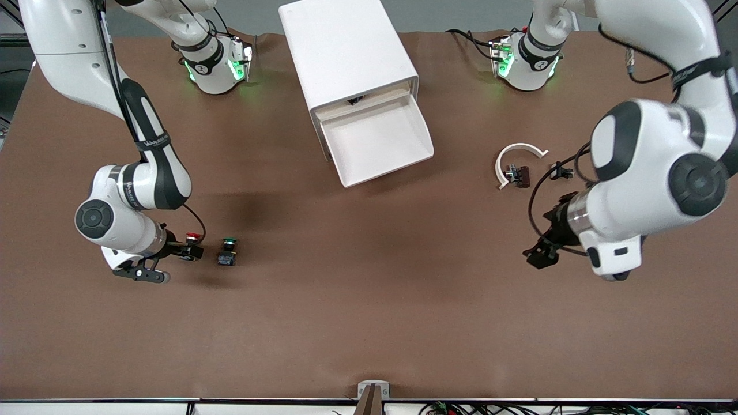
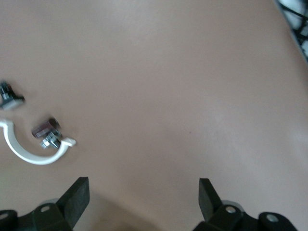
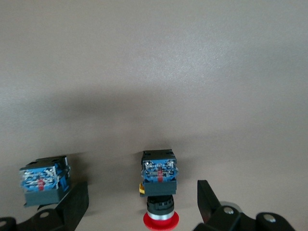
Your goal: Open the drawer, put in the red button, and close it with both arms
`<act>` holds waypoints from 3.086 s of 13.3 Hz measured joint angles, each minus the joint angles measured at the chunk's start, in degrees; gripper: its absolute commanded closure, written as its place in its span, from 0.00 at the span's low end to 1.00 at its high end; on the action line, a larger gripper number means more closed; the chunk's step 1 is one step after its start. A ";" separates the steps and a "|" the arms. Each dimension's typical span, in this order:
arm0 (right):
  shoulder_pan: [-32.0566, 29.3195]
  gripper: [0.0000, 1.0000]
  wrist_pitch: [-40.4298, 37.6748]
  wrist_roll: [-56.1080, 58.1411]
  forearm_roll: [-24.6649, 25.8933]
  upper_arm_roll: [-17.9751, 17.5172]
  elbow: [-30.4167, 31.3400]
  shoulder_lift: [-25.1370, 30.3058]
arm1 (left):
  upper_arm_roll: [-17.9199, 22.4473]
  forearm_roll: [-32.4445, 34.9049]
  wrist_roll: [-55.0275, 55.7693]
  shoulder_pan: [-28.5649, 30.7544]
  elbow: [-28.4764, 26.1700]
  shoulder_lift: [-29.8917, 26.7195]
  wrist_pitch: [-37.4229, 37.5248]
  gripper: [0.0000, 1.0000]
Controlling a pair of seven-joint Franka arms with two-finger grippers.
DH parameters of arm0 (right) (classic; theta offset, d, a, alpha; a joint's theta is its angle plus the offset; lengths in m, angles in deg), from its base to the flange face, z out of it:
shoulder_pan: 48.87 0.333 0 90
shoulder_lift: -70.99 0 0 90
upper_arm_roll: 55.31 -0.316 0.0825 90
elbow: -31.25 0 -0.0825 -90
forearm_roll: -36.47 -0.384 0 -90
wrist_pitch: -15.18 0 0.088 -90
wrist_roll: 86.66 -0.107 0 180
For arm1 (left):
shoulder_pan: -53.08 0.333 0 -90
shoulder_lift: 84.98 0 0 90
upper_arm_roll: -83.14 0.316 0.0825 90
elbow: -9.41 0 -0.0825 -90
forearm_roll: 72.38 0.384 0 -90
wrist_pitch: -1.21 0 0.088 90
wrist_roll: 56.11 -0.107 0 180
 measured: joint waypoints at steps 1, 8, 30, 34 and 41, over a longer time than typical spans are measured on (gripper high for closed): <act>0.00 0.00 0.28 -0.05 0.00 0.00 0.12 -0.41 | 0.01 0.68 -4.42 0.19 -0.21 -1.28 0.69 0.00; -1.05 0.00 6.37 -0.26 0.00 0.08 2.49 -1.62 | 0.04 5.74 -22.66 0.44 -1.55 -7.43 1.68 0.00; 13.33 1.00 -38.24 -34.14 -6.02 -1.55 -20.56 6.56 | -2.47 5.79 -34.05 -0.35 -16.44 -13.96 -11.65 0.00; 25.23 1.00 -39.56 -52.43 -10.58 -1.79 -20.63 9.81 | -3.56 5.79 -34.06 -0.44 -17.23 -14.57 -11.51 0.00; 41.89 1.00 -32.60 -65.17 -11.02 -1.81 -20.85 9.80 | -3.56 5.79 -42.92 0.81 -21.69 -18.01 -11.14 0.00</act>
